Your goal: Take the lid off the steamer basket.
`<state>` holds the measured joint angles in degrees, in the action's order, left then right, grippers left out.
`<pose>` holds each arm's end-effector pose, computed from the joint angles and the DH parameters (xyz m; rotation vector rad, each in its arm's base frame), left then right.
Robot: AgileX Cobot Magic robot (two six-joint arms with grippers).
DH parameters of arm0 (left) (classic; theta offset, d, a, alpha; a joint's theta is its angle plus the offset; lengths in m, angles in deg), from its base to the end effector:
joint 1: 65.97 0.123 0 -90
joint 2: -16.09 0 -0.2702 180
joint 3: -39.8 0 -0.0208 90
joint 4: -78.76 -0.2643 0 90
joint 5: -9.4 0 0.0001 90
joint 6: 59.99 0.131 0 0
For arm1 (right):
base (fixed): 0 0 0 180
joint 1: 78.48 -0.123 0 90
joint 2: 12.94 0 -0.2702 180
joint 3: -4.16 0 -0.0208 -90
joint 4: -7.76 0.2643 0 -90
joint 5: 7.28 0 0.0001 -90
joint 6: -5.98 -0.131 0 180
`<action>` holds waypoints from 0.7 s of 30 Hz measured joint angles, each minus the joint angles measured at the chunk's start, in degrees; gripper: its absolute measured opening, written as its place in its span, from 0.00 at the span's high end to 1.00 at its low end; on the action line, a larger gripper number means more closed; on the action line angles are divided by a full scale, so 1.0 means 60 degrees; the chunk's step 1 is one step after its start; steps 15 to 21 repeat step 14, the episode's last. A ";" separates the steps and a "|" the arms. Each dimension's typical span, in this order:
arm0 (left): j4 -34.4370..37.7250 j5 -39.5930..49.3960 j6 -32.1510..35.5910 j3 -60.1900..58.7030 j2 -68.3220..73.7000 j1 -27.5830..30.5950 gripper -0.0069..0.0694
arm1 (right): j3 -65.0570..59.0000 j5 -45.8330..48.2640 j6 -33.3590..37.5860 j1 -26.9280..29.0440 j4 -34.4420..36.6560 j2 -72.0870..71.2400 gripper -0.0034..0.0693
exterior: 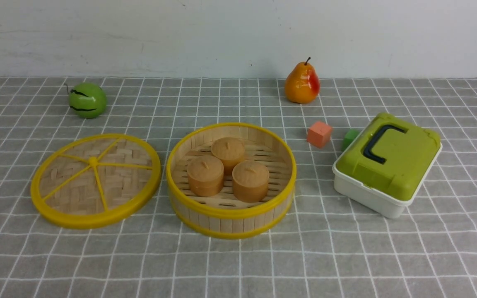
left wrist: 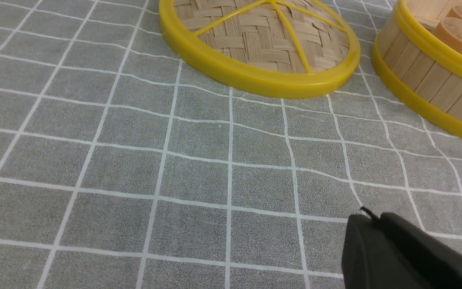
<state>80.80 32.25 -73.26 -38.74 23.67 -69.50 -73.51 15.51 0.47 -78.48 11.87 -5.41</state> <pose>0.1180 -0.0091 0.1546 -0.1838 1.8996 -0.2341 0.1183 0.0036 0.1608 0.1339 1.8813 0.1373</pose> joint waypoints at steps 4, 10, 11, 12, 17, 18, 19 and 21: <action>0.0000 0.0000 0.0000 0.0000 0.0000 0.0000 0.87 | 0.0000 0.0000 0.0000 0.0000 0.0000 0.0000 0.62; 0.0000 0.0000 0.0000 0.0000 0.0000 0.0000 0.87 | 0.0000 0.0000 0.0000 0.0000 0.0000 0.0000 0.62; 0.0000 0.0000 0.0000 0.0000 0.0000 0.0000 0.87 | 0.0000 0.0000 0.0000 0.0000 0.0000 0.0000 0.62; 0.0000 0.0000 0.0000 0.0000 0.0000 0.0000 0.87 | 0.0000 0.0000 0.0000 0.0000 0.0000 0.0000 0.62; 0.0000 0.0000 0.0000 0.0000 0.0000 0.0000 0.87 | 0.0000 0.0000 0.0000 0.0000 0.0000 0.0000 0.62; 0.0000 0.0000 0.0000 0.0000 0.0000 0.0000 0.87 | 0.0000 0.0000 0.0000 0.0000 0.0000 0.0000 0.62; 0.0000 0.0000 0.0000 0.0000 0.0000 0.0000 0.87 | 0.0000 0.0000 0.0000 0.0000 0.0000 0.0000 0.62; 0.0000 0.0000 0.0000 0.0000 0.0000 0.0000 0.87 | 0.0000 0.0000 0.0000 0.0000 0.0000 0.0000 0.62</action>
